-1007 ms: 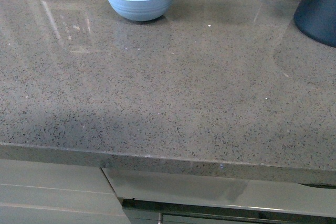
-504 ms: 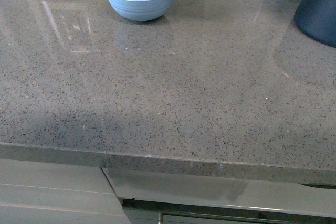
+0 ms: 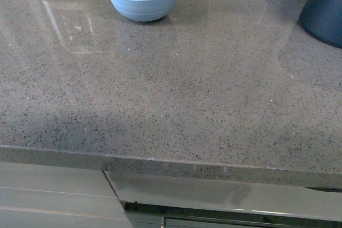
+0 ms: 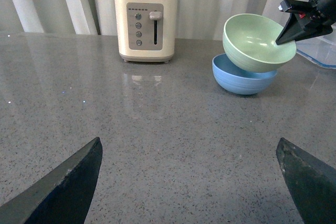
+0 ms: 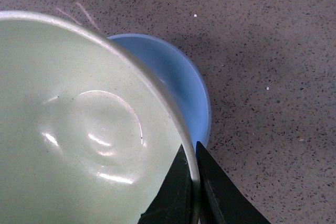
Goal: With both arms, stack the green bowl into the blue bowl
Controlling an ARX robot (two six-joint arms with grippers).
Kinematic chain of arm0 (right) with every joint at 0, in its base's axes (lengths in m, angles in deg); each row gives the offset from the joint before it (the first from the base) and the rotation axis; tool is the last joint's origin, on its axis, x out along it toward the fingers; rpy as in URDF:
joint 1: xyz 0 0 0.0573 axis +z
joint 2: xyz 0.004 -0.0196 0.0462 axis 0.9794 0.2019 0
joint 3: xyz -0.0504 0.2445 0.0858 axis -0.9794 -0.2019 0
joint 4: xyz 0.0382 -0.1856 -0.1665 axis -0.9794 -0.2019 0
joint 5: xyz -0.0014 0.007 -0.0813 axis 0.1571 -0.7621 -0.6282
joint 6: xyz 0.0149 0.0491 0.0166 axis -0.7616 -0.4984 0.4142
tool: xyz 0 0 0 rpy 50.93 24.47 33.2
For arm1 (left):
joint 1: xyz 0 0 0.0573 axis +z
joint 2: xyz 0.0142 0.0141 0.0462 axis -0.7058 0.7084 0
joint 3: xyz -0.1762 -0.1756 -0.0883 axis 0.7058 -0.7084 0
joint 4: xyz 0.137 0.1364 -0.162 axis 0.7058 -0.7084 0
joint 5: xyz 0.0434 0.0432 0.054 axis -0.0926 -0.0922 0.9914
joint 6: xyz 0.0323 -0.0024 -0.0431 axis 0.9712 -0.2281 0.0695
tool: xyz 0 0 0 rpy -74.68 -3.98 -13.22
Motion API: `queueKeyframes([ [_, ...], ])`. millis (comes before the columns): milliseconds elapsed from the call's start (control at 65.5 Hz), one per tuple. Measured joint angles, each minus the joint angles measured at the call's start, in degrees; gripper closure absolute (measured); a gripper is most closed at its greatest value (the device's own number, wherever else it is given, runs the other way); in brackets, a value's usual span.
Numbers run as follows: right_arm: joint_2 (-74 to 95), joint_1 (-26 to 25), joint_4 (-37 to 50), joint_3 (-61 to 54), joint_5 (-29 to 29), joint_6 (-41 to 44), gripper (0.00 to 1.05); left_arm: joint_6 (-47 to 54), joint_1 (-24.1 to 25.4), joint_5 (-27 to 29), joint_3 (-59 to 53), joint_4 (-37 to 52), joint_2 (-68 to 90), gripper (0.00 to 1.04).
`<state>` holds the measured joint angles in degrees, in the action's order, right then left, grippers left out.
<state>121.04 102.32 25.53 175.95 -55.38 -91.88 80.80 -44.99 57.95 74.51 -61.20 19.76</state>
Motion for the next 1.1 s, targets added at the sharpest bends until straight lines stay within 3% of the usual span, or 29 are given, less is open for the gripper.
queueKeyframes([
  [824,2.23,0.9,1.22,1.09,0.15,-0.52,1.04,0.0,0.0,0.0,0.0,0.0,0.0,0.07],
  [1099,2.14,0.87,2.32,-1.03,1.16,-1.03,0.61,0.0,0.0,0.0,0.0,0.0,0.0,0.07],
])
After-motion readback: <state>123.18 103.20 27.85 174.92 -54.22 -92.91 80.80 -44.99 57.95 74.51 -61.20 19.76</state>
